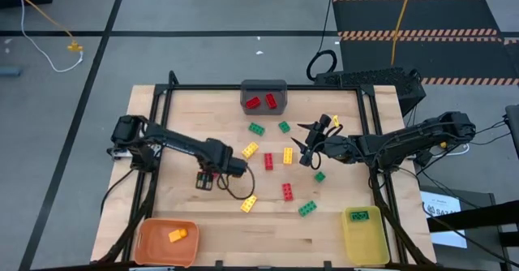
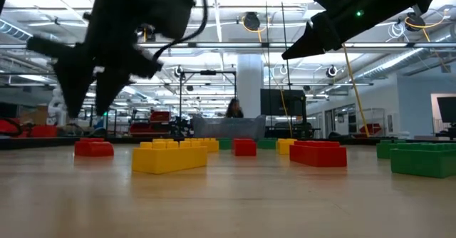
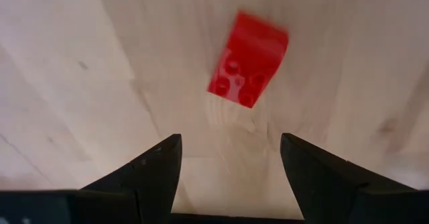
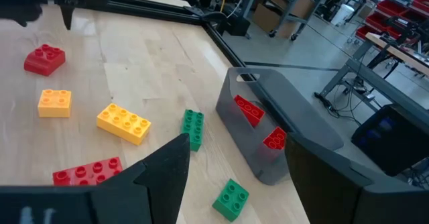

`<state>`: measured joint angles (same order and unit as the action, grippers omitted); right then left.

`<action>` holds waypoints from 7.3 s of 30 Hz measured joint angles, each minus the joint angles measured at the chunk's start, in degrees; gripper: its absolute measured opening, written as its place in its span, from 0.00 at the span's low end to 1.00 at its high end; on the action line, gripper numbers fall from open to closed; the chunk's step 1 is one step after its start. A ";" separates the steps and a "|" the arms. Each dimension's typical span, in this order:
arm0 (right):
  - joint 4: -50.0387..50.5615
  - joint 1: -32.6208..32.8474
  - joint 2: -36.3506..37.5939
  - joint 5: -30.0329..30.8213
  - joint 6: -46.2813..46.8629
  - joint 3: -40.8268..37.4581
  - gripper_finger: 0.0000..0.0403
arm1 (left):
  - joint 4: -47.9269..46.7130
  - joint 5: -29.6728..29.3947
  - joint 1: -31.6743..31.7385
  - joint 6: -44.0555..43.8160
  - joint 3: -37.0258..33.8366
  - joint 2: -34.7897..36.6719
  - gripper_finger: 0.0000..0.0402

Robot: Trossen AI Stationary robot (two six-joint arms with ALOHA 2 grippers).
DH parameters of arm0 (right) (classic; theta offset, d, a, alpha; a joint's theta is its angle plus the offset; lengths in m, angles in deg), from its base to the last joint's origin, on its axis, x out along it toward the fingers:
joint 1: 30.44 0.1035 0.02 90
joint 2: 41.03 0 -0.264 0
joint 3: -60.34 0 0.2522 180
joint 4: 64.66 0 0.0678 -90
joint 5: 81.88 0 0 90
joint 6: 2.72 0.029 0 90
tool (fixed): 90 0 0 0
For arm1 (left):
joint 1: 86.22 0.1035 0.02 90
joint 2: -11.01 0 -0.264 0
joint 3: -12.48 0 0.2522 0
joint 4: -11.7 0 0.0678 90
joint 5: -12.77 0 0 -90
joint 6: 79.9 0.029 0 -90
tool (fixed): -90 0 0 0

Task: Sort & place blocks by color
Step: Put the red game piece into the black bin, then put the yellow game piece into the orange bin

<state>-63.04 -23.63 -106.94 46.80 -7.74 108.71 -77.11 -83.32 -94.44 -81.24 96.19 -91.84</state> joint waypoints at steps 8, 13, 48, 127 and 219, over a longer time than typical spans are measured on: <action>0.00 0.02 0.00 0.00 -0.16 0.00 0.58 | 6.49 -1.37 -0.28 2.16 -4.61 -0.04 0.63; 0.16 0.02 0.00 0.00 -0.16 0.00 0.58 | 9.87 -2.99 -1.30 7.01 -4.61 -0.04 0.63; 0.40 0.02 0.00 0.00 -0.16 0.00 0.58 | 18.75 -3.00 -1.56 10.21 -9.88 -0.02 0.52; -2.19 -0.07 0.02 -0.02 -3.19 0.02 0.58 | 23.17 0.64 26.07 -0.12 21.55 -3.70 0.63; 1.53 -0.11 0.02 0.14 -1.48 0.00 0.58 | -14.90 8.11 -19.23 -63.75 29.75 -3.93 0.35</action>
<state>-61.51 -23.74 -106.92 46.94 -9.21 108.71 -92.02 -75.21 -113.68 -145.00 125.94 -95.77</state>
